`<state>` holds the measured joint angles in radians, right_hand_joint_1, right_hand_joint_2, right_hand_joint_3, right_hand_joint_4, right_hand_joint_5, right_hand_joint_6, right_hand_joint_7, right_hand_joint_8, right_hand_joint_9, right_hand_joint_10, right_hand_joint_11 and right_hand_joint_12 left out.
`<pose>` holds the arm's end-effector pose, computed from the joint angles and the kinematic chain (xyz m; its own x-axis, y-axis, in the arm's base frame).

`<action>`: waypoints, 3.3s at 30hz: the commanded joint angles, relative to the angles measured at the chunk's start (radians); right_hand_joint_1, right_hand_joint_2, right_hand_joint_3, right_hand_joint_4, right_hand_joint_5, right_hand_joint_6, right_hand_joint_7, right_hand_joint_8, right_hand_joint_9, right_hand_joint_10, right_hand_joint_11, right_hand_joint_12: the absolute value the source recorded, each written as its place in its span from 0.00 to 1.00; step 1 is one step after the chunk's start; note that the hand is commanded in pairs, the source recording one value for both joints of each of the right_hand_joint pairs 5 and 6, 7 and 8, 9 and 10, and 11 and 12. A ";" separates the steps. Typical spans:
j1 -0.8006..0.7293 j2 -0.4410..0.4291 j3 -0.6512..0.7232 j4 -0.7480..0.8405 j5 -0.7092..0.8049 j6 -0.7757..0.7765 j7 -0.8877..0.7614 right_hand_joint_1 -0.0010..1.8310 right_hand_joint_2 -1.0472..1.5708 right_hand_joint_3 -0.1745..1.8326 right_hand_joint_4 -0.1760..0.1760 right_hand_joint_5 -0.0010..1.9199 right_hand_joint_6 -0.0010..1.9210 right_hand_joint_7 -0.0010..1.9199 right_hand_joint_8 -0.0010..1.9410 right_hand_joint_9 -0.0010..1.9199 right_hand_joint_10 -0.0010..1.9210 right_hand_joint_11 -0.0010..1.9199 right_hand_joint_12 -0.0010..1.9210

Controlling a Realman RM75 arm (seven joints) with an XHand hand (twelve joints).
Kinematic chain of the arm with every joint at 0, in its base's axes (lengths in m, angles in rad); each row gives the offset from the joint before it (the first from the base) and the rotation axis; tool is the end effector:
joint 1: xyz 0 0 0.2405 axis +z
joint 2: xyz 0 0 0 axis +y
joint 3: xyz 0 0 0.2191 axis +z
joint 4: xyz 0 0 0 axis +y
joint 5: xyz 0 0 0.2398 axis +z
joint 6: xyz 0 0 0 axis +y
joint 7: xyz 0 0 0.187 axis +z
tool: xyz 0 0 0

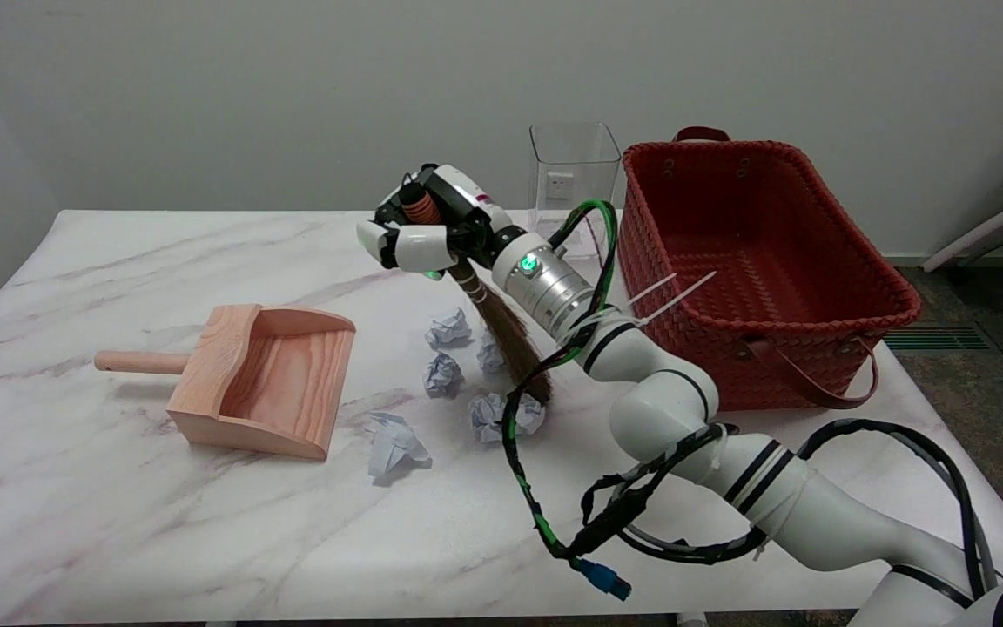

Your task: Sweep the paper ball into the dustpan.

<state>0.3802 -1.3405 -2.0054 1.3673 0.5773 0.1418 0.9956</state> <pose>-0.1470 -0.4762 0.1455 0.3367 -0.2427 0.9098 -0.9209 -0.2866 0.2643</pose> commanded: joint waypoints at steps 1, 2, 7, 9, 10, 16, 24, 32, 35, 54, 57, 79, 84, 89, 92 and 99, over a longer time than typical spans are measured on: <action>0.034 -0.076 -0.053 -0.023 0.003 -0.017 0.002 0.59 0.86 0.64 0.50 1.00 1.00 1.00 0.99 1.00 1.00 0.96 0.95; 0.036 -0.081 -0.053 -0.028 0.003 -0.017 0.002 0.59 0.86 0.64 0.50 1.00 1.00 1.00 0.99 1.00 1.00 0.96 0.95; 0.056 -0.093 -0.059 -0.052 0.005 -0.017 0.002 0.59 0.86 0.64 0.50 1.00 1.00 1.00 0.99 1.00 1.00 0.96 0.95; 0.067 -0.096 -0.068 -0.061 0.006 -0.017 0.006 0.59 0.86 0.64 0.50 1.00 1.00 1.00 0.99 1.00 1.00 0.96 0.95; 0.072 -0.099 -0.074 -0.066 0.011 -0.017 0.016 0.59 0.86 0.64 0.50 1.00 1.00 1.00 0.99 1.00 1.00 0.95 0.95; 0.084 -0.111 -0.097 -0.080 0.013 -0.017 0.051 0.59 0.86 0.66 0.50 1.00 1.00 1.00 0.99 1.00 1.00 0.96 0.95; 0.087 -0.122 -0.131 -0.073 0.005 -0.024 0.051 0.59 0.86 0.66 0.50 1.00 1.00 1.00 0.99 1.00 1.00 0.96 0.96; 0.125 -0.141 -0.143 -0.083 0.007 -0.056 0.059 0.58 0.86 0.66 0.50 1.00 1.00 1.00 0.99 1.00 1.00 0.96 0.96; 0.151 -0.149 -0.149 -0.098 0.013 -0.056 0.060 0.58 0.86 0.67 0.50 1.00 1.00 1.00 0.99 1.00 1.00 0.96 0.96; 0.170 -0.112 -0.122 -0.098 0.006 -0.046 0.145 0.58 0.86 0.69 0.50 1.00 1.00 1.00 0.99 1.00 1.00 0.96 0.96; 0.162 -0.086 -0.111 -0.089 0.006 -0.046 0.145 0.58 0.86 0.69 0.50 1.00 1.00 1.00 0.99 1.00 1.00 0.96 0.96; 0.130 0.124 -0.036 -0.156 0.012 -0.045 0.143 0.58 0.88 0.66 0.50 1.00 1.00 1.00 0.99 1.00 1.00 0.95 0.95; 0.134 0.102 -0.054 -0.221 0.015 -0.040 0.153 0.58 0.87 0.66 0.50 1.00 1.00 1.00 0.99 1.00 1.00 0.95 0.95; 0.128 0.059 -0.072 -0.253 0.016 -0.024 0.155 0.58 0.87 0.66 0.50 1.00 1.00 1.00 0.99 1.00 1.00 0.95 0.95; 0.125 0.030 -0.076 -0.257 0.016 -0.024 0.155 0.58 0.87 0.66 0.50 1.00 1.00 1.00 0.99 1.00 1.00 0.95 0.95; 0.134 -0.088 -0.100 -0.317 0.015 -0.018 0.155 0.58 0.87 0.66 0.50 1.00 1.00 1.00 0.99 1.00 1.00 0.95 0.95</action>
<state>0.5117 -1.2918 -2.0721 1.1640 0.5895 0.1064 1.1453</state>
